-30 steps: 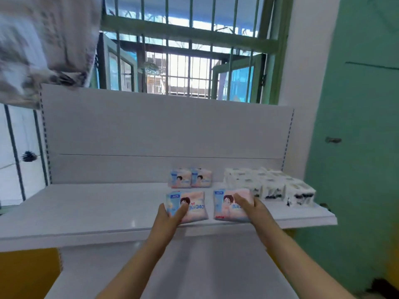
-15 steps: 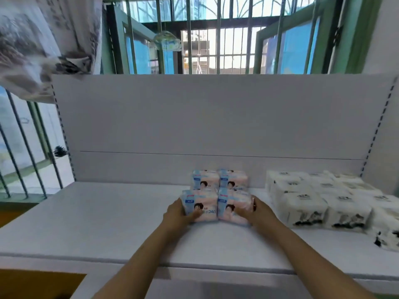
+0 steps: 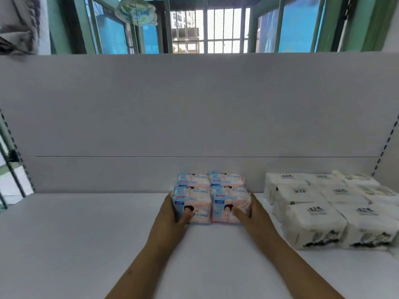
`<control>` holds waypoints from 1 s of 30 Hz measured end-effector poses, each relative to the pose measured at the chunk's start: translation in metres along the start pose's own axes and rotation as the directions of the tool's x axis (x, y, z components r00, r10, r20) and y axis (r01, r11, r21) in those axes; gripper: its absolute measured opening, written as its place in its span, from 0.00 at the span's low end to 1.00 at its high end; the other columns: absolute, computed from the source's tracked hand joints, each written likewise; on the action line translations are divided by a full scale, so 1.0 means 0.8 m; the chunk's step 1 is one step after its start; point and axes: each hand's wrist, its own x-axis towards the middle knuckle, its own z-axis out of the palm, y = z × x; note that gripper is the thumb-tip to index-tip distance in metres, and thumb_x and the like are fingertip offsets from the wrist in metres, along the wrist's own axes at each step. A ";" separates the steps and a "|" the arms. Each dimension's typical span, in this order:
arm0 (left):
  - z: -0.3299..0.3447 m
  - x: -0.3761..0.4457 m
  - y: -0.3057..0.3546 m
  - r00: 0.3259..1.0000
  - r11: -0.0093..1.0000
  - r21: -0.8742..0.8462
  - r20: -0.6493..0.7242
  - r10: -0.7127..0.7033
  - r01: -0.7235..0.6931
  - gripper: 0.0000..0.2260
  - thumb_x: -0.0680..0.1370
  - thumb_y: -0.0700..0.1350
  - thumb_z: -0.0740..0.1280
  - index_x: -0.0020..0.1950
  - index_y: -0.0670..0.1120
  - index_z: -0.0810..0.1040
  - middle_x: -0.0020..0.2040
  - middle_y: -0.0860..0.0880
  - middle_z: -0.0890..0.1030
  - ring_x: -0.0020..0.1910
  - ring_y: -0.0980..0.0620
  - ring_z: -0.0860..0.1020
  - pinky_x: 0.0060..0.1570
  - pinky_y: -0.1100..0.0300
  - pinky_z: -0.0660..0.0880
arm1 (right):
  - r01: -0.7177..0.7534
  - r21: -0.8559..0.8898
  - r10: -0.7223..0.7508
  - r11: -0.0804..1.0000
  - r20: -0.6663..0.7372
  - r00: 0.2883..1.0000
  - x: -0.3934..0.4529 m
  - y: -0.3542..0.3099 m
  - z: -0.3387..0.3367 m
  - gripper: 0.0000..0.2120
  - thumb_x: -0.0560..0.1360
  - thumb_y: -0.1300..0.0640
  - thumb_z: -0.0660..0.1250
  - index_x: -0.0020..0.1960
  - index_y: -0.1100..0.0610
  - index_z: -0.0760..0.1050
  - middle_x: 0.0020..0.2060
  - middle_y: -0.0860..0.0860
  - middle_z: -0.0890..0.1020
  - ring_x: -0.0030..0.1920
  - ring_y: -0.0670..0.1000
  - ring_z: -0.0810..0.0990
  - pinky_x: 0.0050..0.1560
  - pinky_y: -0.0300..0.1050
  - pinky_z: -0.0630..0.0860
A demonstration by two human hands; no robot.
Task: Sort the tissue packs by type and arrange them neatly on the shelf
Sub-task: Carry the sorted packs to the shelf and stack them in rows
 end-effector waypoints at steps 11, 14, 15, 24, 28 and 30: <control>0.007 0.001 -0.004 0.936 0.864 0.424 -0.091 0.341 -0.273 0.23 0.74 0.50 0.74 0.68 0.58 0.74 0.69 0.53 0.64 0.68 0.52 0.66 0.62 0.55 0.75 | 0.389 -0.478 -0.472 0.788 -0.062 0.879 -0.004 -0.002 0.002 0.22 0.70 0.54 0.76 0.63 0.48 0.77 0.62 0.38 0.71 0.64 0.44 0.70 0.64 0.26 0.60; 0.007 0.004 0.000 0.936 0.863 0.427 -0.096 0.340 -0.270 0.23 0.73 0.51 0.75 0.67 0.57 0.75 0.68 0.52 0.66 0.65 0.52 0.69 0.58 0.55 0.76 | 0.369 -0.446 -0.438 0.815 -0.059 0.897 0.001 -0.004 0.001 0.21 0.72 0.55 0.75 0.64 0.48 0.77 0.62 0.38 0.72 0.64 0.43 0.70 0.63 0.23 0.58; 0.007 0.004 0.000 0.937 0.851 0.456 -0.092 0.337 -0.262 0.24 0.73 0.51 0.75 0.67 0.56 0.75 0.68 0.51 0.66 0.64 0.51 0.70 0.58 0.55 0.76 | 0.352 -0.447 -0.421 0.823 -0.061 0.905 0.000 -0.005 0.001 0.21 0.72 0.55 0.75 0.65 0.48 0.76 0.62 0.39 0.73 0.65 0.43 0.70 0.63 0.25 0.60; 0.008 -0.012 0.067 0.953 0.619 0.767 -0.029 0.302 -0.172 0.23 0.71 0.50 0.71 0.66 0.50 0.77 0.70 0.41 0.72 0.70 0.37 0.68 0.64 0.42 0.71 | 0.267 -0.644 -0.280 0.717 0.086 0.956 -0.018 -0.068 -0.017 0.24 0.79 0.45 0.62 0.74 0.52 0.68 0.75 0.47 0.66 0.77 0.49 0.57 0.75 0.43 0.55; 0.034 -0.050 0.132 0.953 0.759 0.593 0.047 0.300 -0.268 0.28 0.79 0.55 0.64 0.77 0.51 0.63 0.77 0.47 0.63 0.76 0.48 0.60 0.74 0.53 0.59 | 0.247 -0.617 -0.316 0.747 -0.003 0.949 -0.033 -0.129 -0.063 0.27 0.82 0.43 0.57 0.77 0.53 0.61 0.78 0.48 0.60 0.78 0.48 0.52 0.76 0.44 0.51; 0.059 -0.074 0.165 0.938 0.818 0.464 0.099 0.333 -0.339 0.26 0.80 0.56 0.63 0.77 0.52 0.64 0.76 0.50 0.64 0.74 0.50 0.63 0.72 0.55 0.63 | 0.214 -0.615 -0.319 0.759 -0.064 0.946 -0.047 -0.153 -0.101 0.27 0.82 0.44 0.56 0.78 0.53 0.60 0.78 0.49 0.60 0.78 0.48 0.52 0.76 0.44 0.52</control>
